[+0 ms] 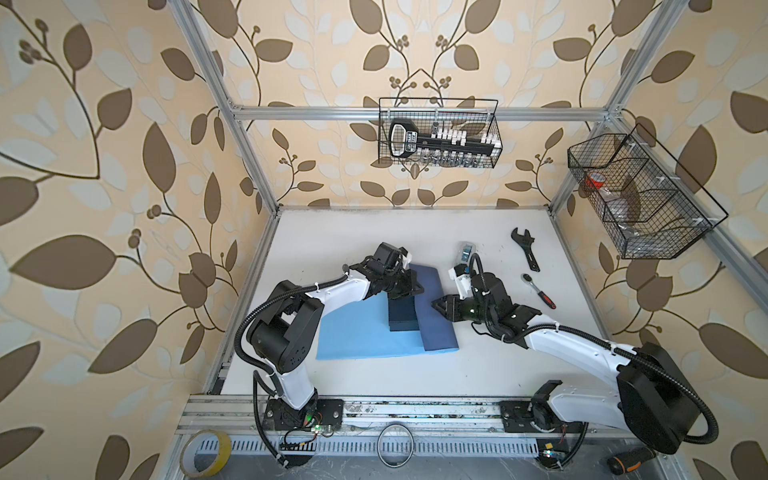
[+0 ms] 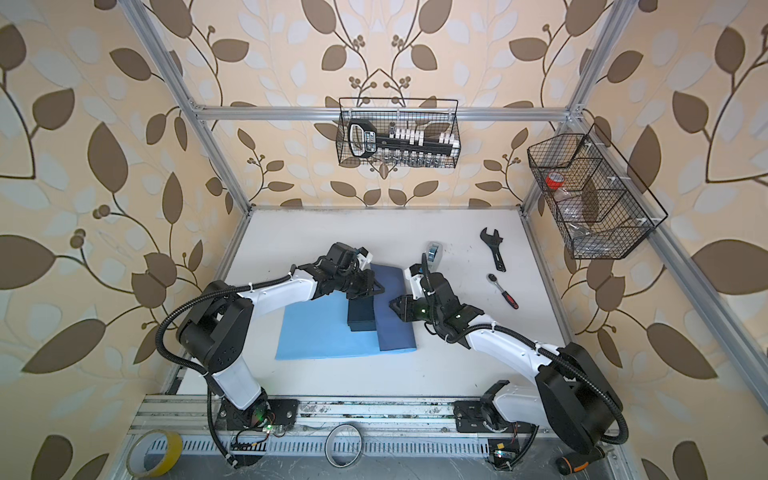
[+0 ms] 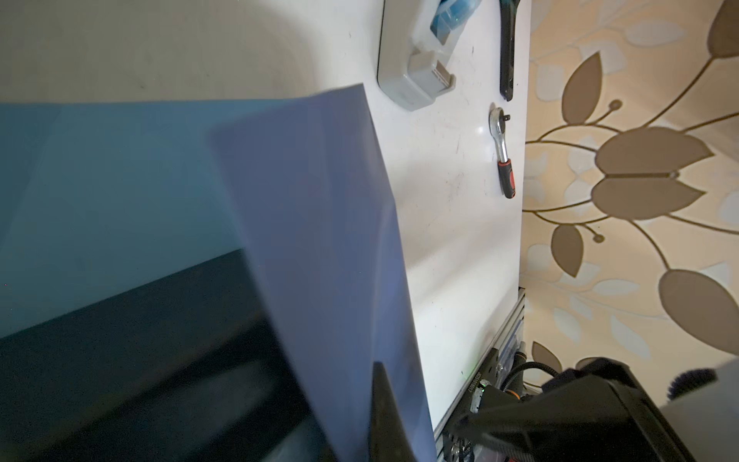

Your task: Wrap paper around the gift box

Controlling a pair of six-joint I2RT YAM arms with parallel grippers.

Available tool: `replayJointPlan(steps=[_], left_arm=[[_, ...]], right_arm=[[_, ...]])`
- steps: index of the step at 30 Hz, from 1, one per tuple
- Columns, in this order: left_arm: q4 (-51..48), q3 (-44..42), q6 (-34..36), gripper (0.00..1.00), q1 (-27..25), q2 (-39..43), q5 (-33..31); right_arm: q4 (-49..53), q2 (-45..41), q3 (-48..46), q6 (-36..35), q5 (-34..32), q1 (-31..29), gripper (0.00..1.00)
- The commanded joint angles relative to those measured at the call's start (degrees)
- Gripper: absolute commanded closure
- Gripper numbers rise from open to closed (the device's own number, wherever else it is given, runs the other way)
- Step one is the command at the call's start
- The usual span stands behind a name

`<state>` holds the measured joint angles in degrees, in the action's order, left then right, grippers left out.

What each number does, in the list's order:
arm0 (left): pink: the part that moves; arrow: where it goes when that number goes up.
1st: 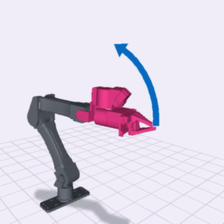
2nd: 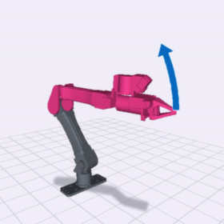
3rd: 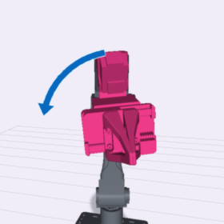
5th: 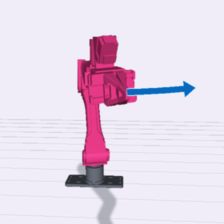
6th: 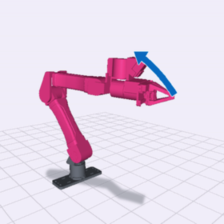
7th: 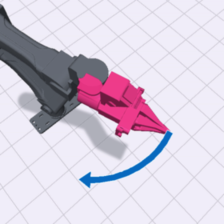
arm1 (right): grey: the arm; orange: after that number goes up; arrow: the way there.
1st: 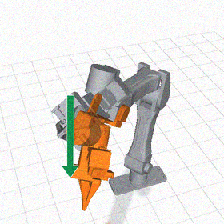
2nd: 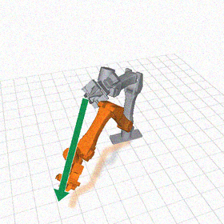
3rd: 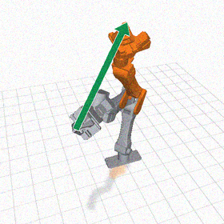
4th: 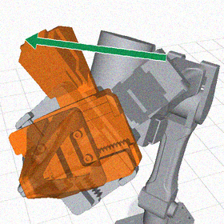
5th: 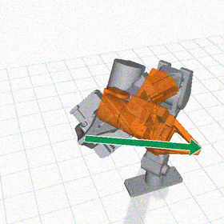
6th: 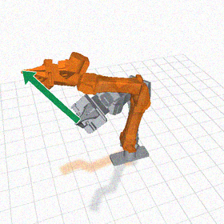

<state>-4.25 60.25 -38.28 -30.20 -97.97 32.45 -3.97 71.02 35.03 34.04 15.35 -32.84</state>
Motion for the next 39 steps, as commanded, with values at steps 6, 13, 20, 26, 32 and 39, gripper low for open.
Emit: replayJointPlan(steps=[6,13,20,26,32,39], left_arm=[[2.58,-2.60,2.40,0.96,4.41,3.97,6.39],[1.92,-2.74,3.92,0.97,7.02,2.89,9.84],[1.61,-4.15,4.41,0.96,8.55,3.81,10.29],[0.61,-5.04,5.25,0.93,9.32,4.63,9.45],[-1.42,-5.03,6.65,0.93,9.98,5.32,7.73],[-2.51,-5.81,7.42,0.93,10.16,6.30,6.09]], right_arm=[[3.18,-1.58,0.25,-4.33,-1.64,3.42,0.52],[0.78,4.84,3.38,-2.41,-1.03,2.95,0.16],[-0.99,11.73,7.36,-1.63,-0.91,0.67,0.03],[-1.66,16.50,9.82,-1.67,-1.65,0.43,0.03],[-1.90,19.77,11.29,-1.70,-1.48,-0.30,0.04],[-2.29,20.37,11.40,-1.43,-0.94,-0.73,0.04]])
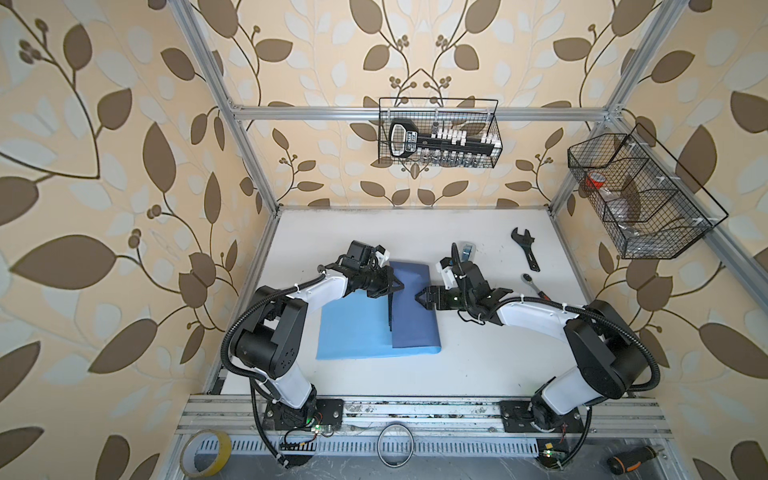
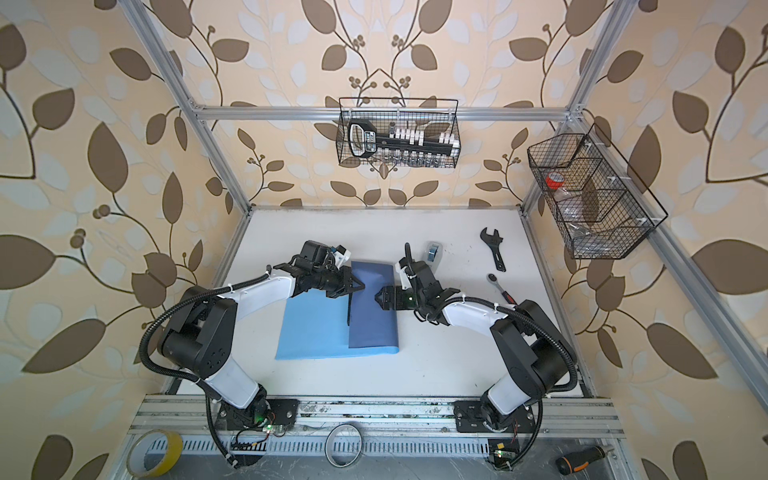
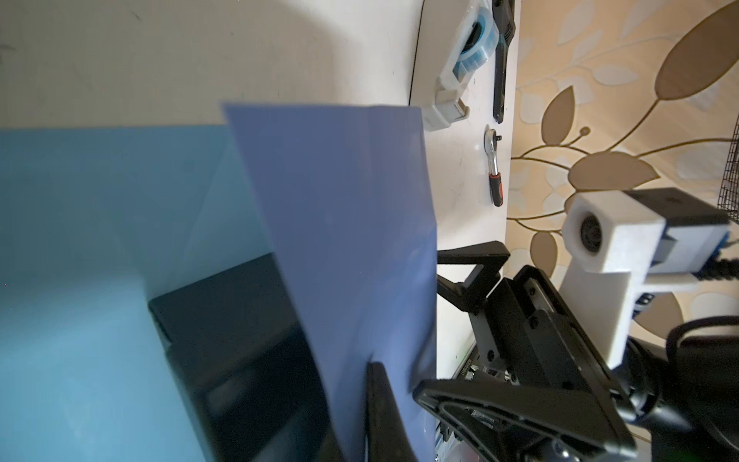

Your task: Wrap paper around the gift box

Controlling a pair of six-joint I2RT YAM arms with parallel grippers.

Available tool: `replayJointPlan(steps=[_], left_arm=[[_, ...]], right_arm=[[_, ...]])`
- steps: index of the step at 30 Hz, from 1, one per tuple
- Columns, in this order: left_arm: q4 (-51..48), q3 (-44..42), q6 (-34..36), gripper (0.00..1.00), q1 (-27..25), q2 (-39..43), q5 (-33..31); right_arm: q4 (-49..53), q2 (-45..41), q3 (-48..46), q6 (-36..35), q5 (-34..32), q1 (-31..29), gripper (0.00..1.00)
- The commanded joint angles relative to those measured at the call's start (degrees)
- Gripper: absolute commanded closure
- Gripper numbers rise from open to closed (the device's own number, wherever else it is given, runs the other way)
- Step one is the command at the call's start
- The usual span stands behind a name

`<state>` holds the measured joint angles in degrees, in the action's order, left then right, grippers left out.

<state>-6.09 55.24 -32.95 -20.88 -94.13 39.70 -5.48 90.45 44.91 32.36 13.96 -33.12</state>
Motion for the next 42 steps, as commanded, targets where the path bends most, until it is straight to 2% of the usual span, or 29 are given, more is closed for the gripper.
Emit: replayJointPlan(steps=[1,13,16,19,21,24,27,29,31,35,42], left_arm=[[-0.70,-0.92,2.00,0.93,0.85,2.52,-1.20],[-2.09,-1.50,3.11,0.93,1.68,3.42,-3.23],[-1.91,-1.72,2.89,0.90,1.72,3.65,-3.32],[-2.06,-2.17,2.67,0.79,1.72,4.66,-4.78],[-2.38,-2.53,2.46,0.66,1.81,5.89,-6.56],[-3.69,-3.80,1.89,0.48,1.79,8.80,-12.08],[-4.11,-6.35,1.09,0.36,1.81,11.18,-16.65],[-4.43,-7.54,0.93,0.30,1.71,13.19,-16.76],[-4.42,-7.91,0.72,0.25,1.66,12.22,-14.02],[-1.31,-8.78,-1.30,0.24,0.91,9.00,-8.46],[0.17,-9.14,-2.17,0.34,-1.13,6.42,-8.83]], right_arm=[[-0.82,0.99,1.58,0.25,0.54,-0.62,0.04],[-1.03,3.04,2.11,1.06,0.33,-1.88,0.04],[-1.00,3.50,2.29,1.17,0.28,-2.08,0.04],[-0.84,3.93,2.46,1.13,-0.18,-2.35,0.04],[-0.68,4.16,2.38,1.08,-0.33,-2.49,0.04],[-0.68,4.45,2.20,1.04,-0.59,-2.81,0.04],[-0.82,4.82,2.14,1.04,-0.60,-3.06,0.04],[-1.03,5.13,2.20,1.21,-0.60,-3.18,0.04],[-1.27,5.38,2.27,1.29,-0.60,-3.48,0.04],[-1.66,6.04,2.47,1.49,-0.64,-3.79,0.05],[-1.47,5.72,2.44,1.26,-0.64,-3.88,0.05]])
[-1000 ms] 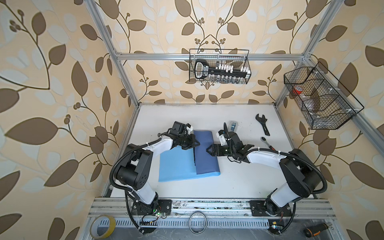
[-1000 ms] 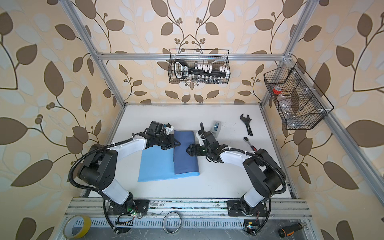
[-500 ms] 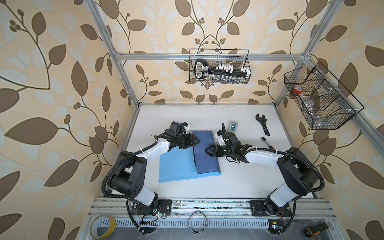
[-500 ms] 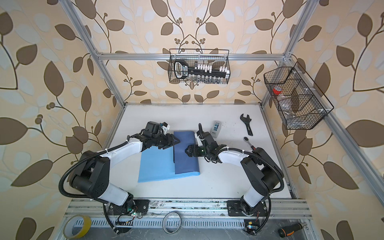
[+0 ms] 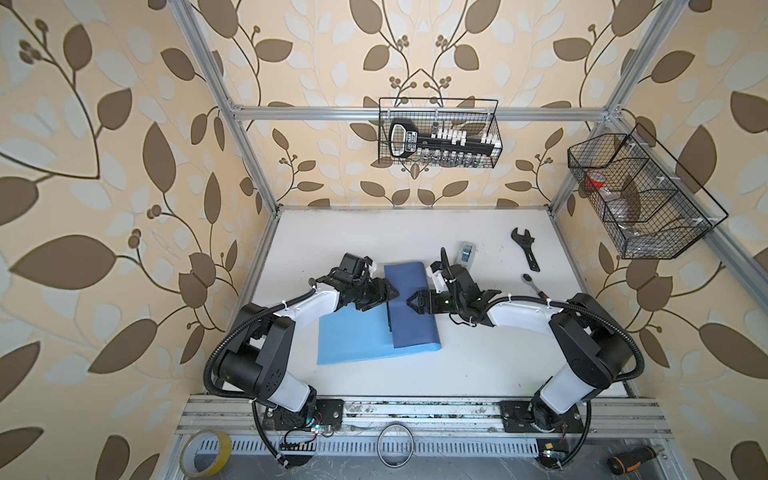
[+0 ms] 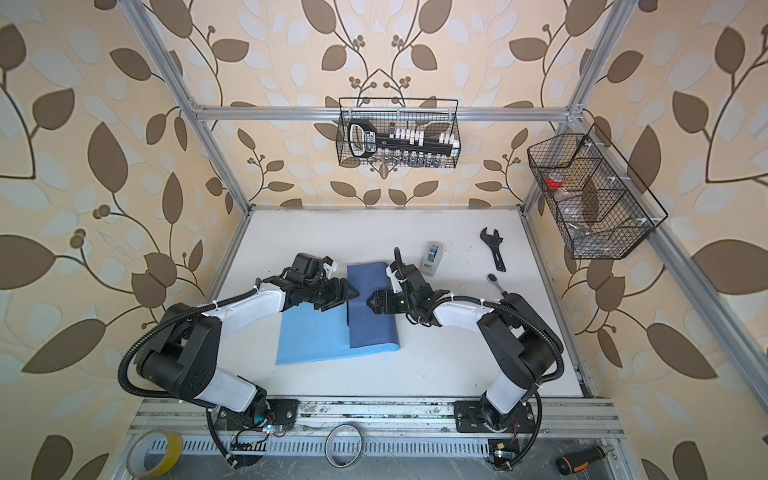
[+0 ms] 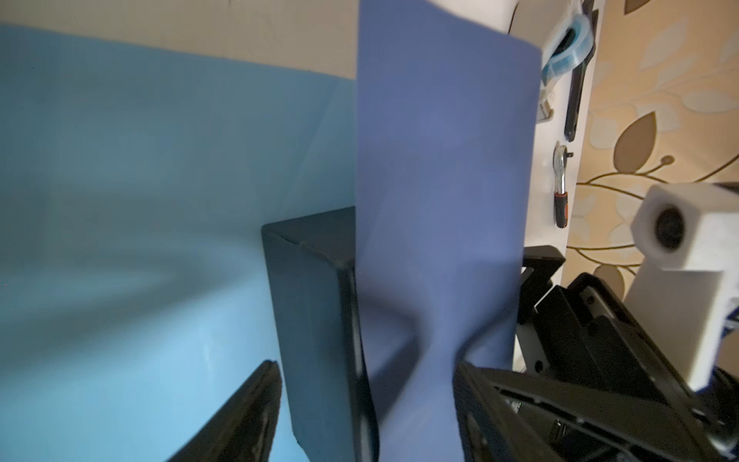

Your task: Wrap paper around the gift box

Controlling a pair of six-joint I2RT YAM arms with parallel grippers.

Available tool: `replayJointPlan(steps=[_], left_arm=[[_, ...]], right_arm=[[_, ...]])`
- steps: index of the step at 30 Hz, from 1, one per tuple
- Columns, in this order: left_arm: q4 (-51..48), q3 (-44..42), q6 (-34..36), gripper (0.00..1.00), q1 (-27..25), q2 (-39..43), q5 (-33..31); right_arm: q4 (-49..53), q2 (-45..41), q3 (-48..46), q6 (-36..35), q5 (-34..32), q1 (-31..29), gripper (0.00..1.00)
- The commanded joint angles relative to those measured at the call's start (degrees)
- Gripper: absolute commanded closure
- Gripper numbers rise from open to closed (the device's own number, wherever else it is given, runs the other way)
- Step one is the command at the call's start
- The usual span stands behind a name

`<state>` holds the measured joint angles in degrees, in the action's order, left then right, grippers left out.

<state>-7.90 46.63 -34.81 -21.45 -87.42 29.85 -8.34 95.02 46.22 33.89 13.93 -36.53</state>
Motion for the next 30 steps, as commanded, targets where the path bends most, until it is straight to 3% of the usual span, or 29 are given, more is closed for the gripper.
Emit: replayJointPlan(steps=[1,13,21,30], left_arm=[[2.25,-0.73,-0.34,0.36,-0.69,-0.59,0.98],[3.40,-2.85,0.29,0.64,-1.05,-3.06,1.95],[4.12,-3.21,0.20,0.70,-1.05,-2.94,2.42],[6.38,-3.87,-1.97,0.78,-1.18,-2.72,4.92]], right_arm=[[1.53,0.96,1.11,-0.31,-0.78,-0.52,0.05],[4.12,-3.88,0.83,-2.07,0.32,1.00,0.03],[5.77,-6.87,-0.51,-3.17,2.35,4.74,0.03],[5.02,-2.97,0.67,-3.19,2.86,5.16,0.09]])
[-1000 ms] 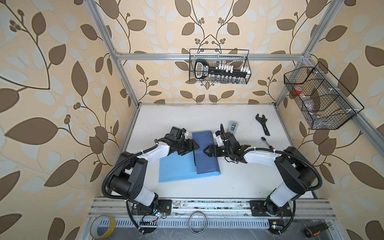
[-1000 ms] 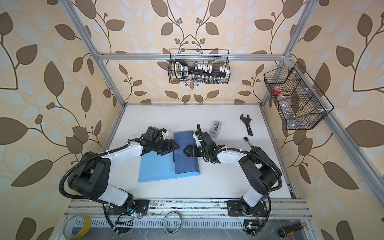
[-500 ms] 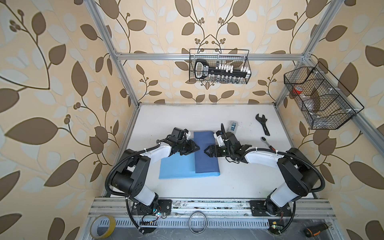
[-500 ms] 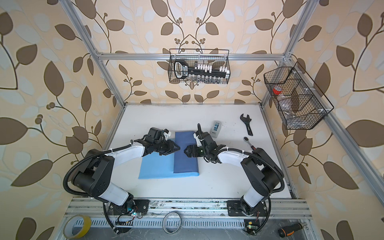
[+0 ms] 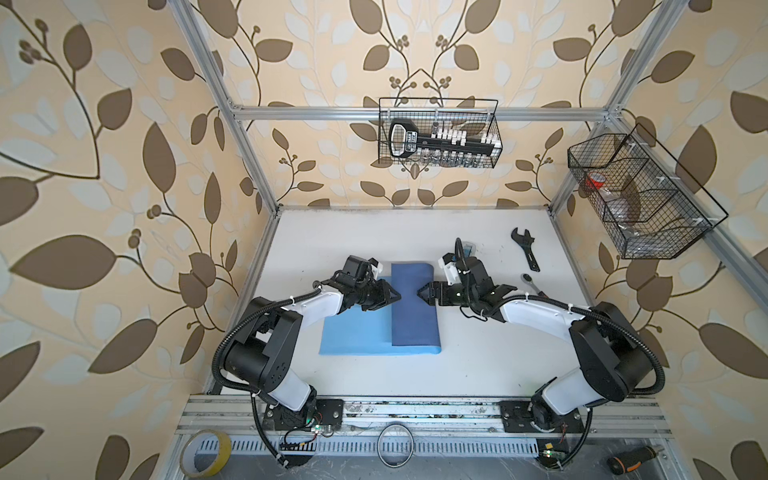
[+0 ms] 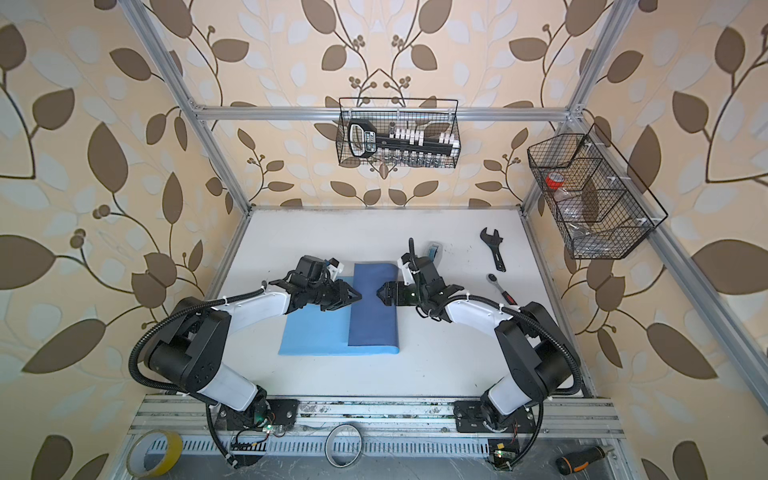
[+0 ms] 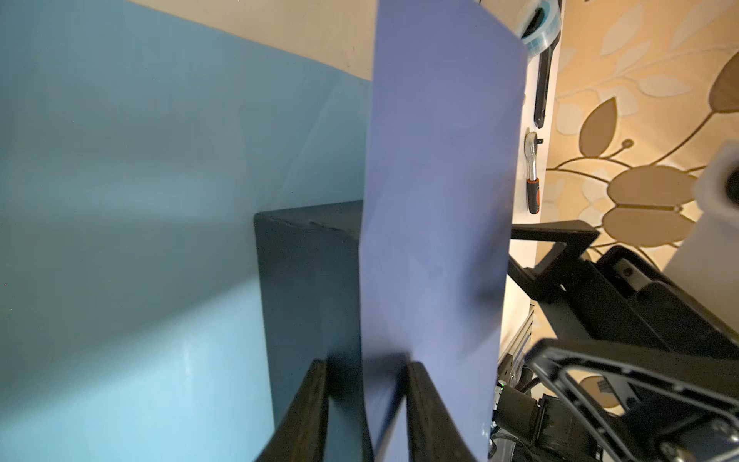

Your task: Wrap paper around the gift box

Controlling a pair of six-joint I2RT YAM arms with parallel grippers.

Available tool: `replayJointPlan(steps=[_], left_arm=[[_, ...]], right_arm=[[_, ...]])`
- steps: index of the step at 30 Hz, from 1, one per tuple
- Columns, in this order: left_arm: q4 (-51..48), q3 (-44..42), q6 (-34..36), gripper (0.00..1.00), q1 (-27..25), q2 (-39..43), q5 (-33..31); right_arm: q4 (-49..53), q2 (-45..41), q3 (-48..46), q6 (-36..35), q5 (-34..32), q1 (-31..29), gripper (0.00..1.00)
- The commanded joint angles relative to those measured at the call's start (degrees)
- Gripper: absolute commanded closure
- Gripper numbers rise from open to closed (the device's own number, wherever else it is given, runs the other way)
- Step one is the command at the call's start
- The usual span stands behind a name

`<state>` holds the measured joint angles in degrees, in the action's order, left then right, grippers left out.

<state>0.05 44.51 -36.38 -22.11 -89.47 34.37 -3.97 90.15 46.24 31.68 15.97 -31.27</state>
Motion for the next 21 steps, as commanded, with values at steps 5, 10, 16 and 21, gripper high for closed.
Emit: replayJointPlan(steps=[5,10,16,21], left_arm=[[0.08,-1.79,-2.19,0.80,-1.22,-1.10,2.26],[0.68,-1.38,-2.65,0.79,-1.45,-1.52,1.81],[-0.74,-0.75,-2.77,0.52,-1.45,1.20,-1.16],[-2.67,0.04,-2.06,0.33,-1.84,1.99,-0.55]], right_arm=[[0.92,3.17,0.68,-1.31,0.11,-0.48,0.15],[1.85,3.19,-0.24,-1.89,-2.22,-1.11,0.18],[2.04,3.59,-0.89,-1.97,-3.84,-1.99,0.18],[1.79,3.54,-0.89,-1.62,-4.43,-2.67,0.17]])
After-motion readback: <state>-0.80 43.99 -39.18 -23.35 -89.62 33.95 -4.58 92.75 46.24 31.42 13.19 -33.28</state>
